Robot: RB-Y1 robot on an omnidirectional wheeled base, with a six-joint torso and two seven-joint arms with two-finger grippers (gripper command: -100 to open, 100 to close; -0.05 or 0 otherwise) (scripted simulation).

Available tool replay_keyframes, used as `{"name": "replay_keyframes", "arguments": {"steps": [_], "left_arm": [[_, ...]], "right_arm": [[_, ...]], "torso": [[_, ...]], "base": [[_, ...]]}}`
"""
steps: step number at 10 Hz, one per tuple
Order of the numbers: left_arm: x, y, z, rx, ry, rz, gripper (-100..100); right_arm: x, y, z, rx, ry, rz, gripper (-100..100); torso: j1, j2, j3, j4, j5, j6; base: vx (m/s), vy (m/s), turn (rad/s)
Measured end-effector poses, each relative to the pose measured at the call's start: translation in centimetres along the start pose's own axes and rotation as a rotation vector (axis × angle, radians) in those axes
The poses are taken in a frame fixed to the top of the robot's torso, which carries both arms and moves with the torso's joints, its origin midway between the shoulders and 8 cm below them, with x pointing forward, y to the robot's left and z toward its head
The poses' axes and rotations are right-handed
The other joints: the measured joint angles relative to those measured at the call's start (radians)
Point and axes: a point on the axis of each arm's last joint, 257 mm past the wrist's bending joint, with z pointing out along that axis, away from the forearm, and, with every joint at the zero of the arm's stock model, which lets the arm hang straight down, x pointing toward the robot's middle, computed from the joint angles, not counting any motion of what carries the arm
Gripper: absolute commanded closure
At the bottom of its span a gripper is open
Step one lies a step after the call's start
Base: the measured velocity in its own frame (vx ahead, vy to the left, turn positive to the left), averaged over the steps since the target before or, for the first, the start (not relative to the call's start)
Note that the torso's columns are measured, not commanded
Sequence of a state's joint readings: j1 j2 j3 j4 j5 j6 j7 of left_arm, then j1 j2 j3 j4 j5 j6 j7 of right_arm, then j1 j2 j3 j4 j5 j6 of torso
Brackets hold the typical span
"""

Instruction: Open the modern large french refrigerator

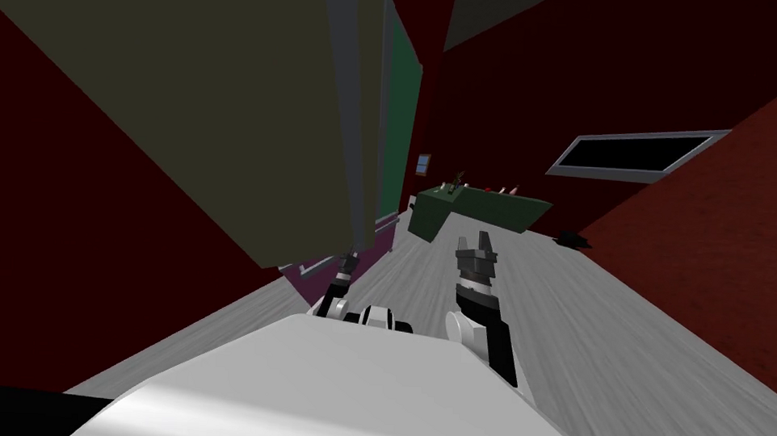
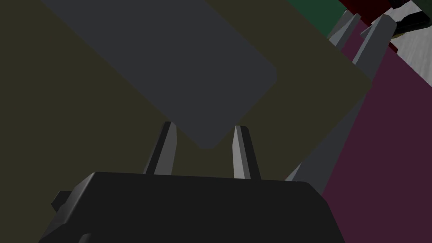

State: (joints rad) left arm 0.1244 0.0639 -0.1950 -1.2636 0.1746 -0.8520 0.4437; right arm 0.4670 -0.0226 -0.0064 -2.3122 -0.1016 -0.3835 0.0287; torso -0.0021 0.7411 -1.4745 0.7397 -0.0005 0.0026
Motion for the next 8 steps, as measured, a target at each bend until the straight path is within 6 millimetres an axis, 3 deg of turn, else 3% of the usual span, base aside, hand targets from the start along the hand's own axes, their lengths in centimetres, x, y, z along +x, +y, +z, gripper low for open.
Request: {"name": "replay_keyframes", "arguments": {"steps": [4,8], "left_arm": [[2.9,1.5,-0.4,-0.053,0.081,-0.044,100],[4.9,2.6,-1.3,-0.106,0.146,-0.075,100]], "right_arm": [[0.0,0.0,0.0,0.0,0.0,0.0,0],[0.0,0.0,0.0,0.0,0.0,0.0,0]], "torso": [[-0.003,0.0,0.0,0.001,-0.001,0.002],[0.002,0.0,0.0,0.001,0.0,0.001]], "base": [[-0.201,0.131,-0.146],[-0.141,0.14,-0.135]]}}
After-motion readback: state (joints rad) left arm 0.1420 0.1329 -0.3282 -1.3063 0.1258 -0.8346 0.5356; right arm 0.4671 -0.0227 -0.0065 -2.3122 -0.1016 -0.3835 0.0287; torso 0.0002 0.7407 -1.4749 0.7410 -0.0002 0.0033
